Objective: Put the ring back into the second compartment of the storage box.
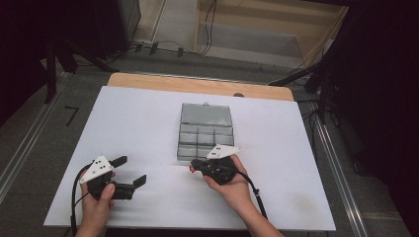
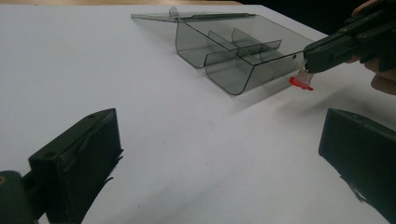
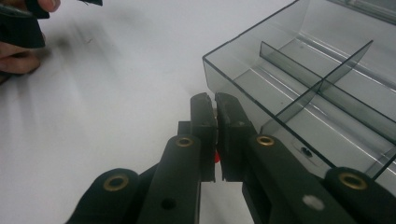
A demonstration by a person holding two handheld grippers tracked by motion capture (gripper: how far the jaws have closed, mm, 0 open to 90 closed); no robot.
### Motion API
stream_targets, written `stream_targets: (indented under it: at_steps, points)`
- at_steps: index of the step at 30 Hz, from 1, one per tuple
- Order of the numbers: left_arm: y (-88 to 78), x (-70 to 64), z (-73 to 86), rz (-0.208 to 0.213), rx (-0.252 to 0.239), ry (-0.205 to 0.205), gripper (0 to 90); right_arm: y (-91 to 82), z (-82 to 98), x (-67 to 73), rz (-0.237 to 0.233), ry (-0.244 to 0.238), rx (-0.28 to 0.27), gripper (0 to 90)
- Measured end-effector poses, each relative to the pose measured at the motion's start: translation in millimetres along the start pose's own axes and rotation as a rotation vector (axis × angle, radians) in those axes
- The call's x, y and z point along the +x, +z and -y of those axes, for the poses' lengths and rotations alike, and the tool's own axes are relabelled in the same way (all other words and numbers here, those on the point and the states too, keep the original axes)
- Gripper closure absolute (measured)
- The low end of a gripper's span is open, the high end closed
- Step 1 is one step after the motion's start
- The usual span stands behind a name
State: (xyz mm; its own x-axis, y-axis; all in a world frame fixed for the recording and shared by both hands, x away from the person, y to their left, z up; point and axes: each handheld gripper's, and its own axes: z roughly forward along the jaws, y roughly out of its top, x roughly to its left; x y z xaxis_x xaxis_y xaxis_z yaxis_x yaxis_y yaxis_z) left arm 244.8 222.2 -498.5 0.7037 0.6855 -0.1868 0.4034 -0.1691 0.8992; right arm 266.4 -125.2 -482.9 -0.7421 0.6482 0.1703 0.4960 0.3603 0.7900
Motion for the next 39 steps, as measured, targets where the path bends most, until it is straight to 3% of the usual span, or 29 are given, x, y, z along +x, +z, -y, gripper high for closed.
stream_targets:
  at_steps: [20, 39]
  points:
    - [0.1, 0.2, 0.1, 0.006, -0.001, 0.0, 0.0, -19.7, -23.9, -11.9, 0.02, 0.005, -0.044, 84.5]
    - [0.2, 0.1, 0.2, 0.008, 0.0, -0.001, 0.0, -24.1, -36.7, -28.1, 0.053, 0.017, -0.053, 84.5]
